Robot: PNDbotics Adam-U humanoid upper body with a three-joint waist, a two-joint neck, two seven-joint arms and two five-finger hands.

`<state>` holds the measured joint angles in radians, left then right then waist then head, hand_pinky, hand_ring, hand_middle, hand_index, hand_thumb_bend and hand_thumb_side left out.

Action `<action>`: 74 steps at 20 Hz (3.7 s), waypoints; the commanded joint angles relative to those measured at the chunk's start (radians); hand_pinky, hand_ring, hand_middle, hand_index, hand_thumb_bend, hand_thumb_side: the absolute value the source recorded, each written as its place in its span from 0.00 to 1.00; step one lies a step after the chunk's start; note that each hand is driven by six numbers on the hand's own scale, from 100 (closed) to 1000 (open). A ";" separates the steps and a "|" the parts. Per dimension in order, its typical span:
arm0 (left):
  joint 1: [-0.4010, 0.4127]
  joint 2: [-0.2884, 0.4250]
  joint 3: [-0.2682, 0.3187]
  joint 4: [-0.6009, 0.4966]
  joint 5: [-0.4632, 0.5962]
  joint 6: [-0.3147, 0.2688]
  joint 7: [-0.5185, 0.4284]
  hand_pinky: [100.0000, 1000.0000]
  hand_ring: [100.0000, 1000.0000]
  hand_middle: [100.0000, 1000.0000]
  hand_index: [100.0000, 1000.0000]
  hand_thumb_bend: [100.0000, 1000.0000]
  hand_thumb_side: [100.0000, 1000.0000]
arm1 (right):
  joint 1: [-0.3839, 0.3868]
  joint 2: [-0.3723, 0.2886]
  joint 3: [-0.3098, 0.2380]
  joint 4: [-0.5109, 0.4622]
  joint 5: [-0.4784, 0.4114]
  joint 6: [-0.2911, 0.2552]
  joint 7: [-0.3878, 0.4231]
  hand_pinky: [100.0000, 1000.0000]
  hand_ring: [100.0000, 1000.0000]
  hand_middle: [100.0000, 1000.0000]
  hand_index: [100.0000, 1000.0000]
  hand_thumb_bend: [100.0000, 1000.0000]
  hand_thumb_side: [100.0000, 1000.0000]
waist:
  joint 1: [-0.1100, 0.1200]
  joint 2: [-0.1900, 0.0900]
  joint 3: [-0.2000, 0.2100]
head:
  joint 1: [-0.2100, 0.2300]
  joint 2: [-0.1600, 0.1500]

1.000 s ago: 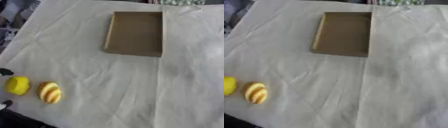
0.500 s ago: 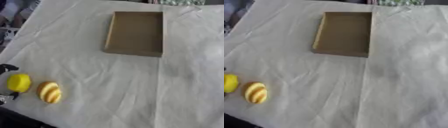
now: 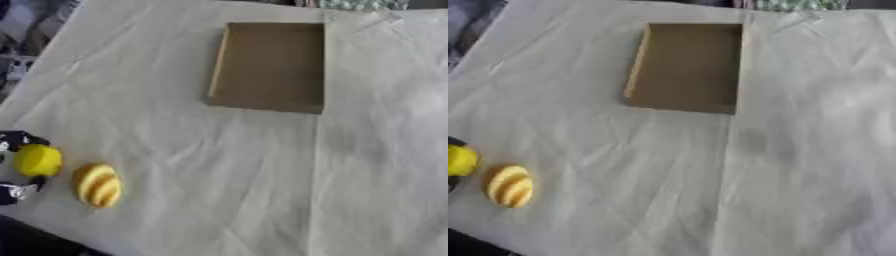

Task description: Pick up objects on the table and place them in the box.

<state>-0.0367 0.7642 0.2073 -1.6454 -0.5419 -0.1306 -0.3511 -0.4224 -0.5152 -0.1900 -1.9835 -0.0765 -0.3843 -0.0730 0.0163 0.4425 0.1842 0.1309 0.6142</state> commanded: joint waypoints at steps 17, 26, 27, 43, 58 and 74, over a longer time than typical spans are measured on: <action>-0.083 0.105 -0.019 -0.139 -0.084 0.003 0.096 0.68 0.46 0.53 0.71 0.14 0.00 | -0.007 -0.024 -0.001 -0.016 -0.002 0.007 0.004 0.91 0.82 0.63 0.83 0.00 0.56 | 0.013 -0.023 -0.003 | 0.013 0.004; -0.388 0.173 -0.144 -0.232 0.004 -0.050 0.030 0.68 0.46 0.51 0.71 0.10 0.00 | -0.005 -0.023 0.004 -0.016 -0.005 0.010 0.007 0.91 0.82 0.63 0.83 0.00 0.56 | 0.025 -0.031 -0.022 | 0.031 0.016; -0.437 0.162 -0.164 -0.232 0.017 -0.057 0.015 0.68 0.45 0.51 0.71 0.09 0.00 | -0.005 -0.022 0.004 -0.016 -0.006 0.010 0.007 0.91 0.82 0.63 0.83 0.00 0.56 | 0.025 -0.032 -0.025 | 0.033 0.016; -1.014 -0.208 -0.360 0.186 0.143 -0.127 -0.105 0.74 0.43 0.45 0.72 0.00 0.00 | -0.061 0.011 0.020 -0.016 -0.032 0.001 0.022 0.91 0.82 0.63 0.83 0.00 0.56 | 0.011 -0.006 -0.099 | 0.044 -0.026; -1.069 -0.446 -0.364 0.399 -0.122 -0.116 -0.029 0.76 0.49 0.49 0.75 0.04 0.00 | -0.090 0.034 0.029 -0.016 -0.052 0.002 0.033 0.91 0.82 0.63 0.83 0.00 0.56 | -0.002 0.000 -0.129 | 0.039 -0.060; -1.048 -0.461 -0.367 0.382 -0.350 -0.092 0.005 1.00 0.97 0.83 0.94 0.58 0.25 | -0.088 0.031 0.038 -0.016 -0.052 0.008 0.045 0.91 0.82 0.63 0.83 0.00 0.56 | 0.000 -0.003 -0.124 | 0.037 -0.056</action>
<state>-1.0706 0.2969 -0.1685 -1.2367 -0.8799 -0.2232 -0.3616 -0.5013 -0.4696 -0.1511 -1.9835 -0.1248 -0.3759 -0.0306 0.0175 0.4656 0.0603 0.1659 0.5689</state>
